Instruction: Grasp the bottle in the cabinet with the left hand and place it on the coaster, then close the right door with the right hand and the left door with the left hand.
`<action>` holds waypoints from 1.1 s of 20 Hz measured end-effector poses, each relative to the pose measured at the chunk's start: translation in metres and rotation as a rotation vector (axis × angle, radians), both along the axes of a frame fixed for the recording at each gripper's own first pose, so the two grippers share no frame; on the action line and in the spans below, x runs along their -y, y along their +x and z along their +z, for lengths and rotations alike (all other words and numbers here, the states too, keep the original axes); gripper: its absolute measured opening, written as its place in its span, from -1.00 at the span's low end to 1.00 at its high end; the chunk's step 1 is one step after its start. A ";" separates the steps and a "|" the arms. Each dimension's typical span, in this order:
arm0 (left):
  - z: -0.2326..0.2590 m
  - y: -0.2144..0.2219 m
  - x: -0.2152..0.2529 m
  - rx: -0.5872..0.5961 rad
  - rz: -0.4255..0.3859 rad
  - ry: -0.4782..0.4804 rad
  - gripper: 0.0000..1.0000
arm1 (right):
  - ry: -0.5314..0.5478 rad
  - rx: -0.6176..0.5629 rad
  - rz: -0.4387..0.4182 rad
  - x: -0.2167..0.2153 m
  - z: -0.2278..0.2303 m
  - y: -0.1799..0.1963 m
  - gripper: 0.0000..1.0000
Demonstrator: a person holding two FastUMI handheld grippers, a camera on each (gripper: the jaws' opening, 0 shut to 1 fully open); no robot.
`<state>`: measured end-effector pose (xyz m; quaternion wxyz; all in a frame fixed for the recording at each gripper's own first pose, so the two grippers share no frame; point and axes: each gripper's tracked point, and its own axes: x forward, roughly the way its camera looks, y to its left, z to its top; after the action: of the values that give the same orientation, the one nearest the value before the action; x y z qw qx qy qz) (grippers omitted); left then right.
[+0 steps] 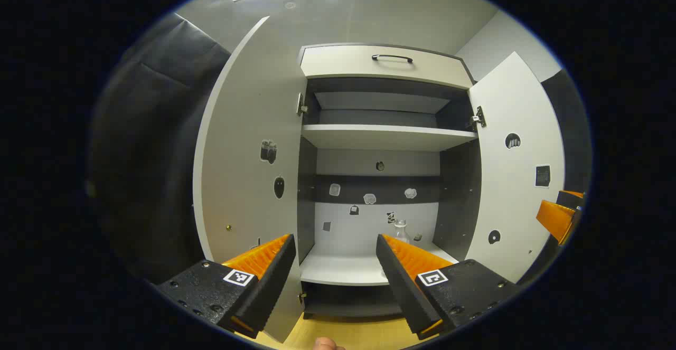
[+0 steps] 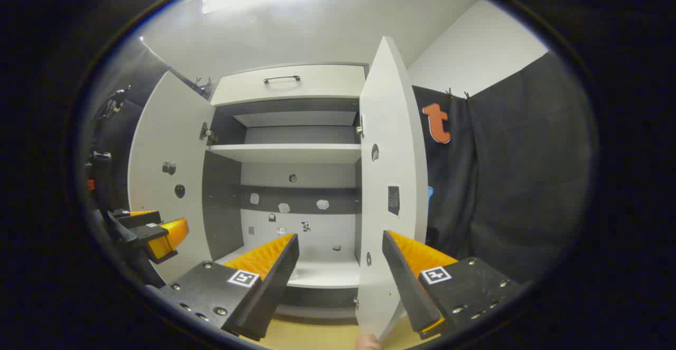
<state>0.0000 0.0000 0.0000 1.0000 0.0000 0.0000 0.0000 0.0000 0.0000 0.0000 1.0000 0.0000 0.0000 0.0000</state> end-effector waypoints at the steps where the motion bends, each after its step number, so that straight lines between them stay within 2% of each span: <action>1: 0.001 -0.001 -0.001 0.000 0.005 -0.001 0.94 | -0.003 -0.001 0.001 0.001 -0.001 0.000 0.91; 22: -0.002 -0.031 -0.002 -0.016 0.044 0.004 0.94 | -0.015 -0.015 -0.013 0.018 -0.002 -0.018 0.92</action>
<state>-0.0311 0.0022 -0.0017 0.9997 0.0021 0.0079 0.0222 -0.0183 -0.0175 -0.0018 0.9999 -0.0077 0.0076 -0.0065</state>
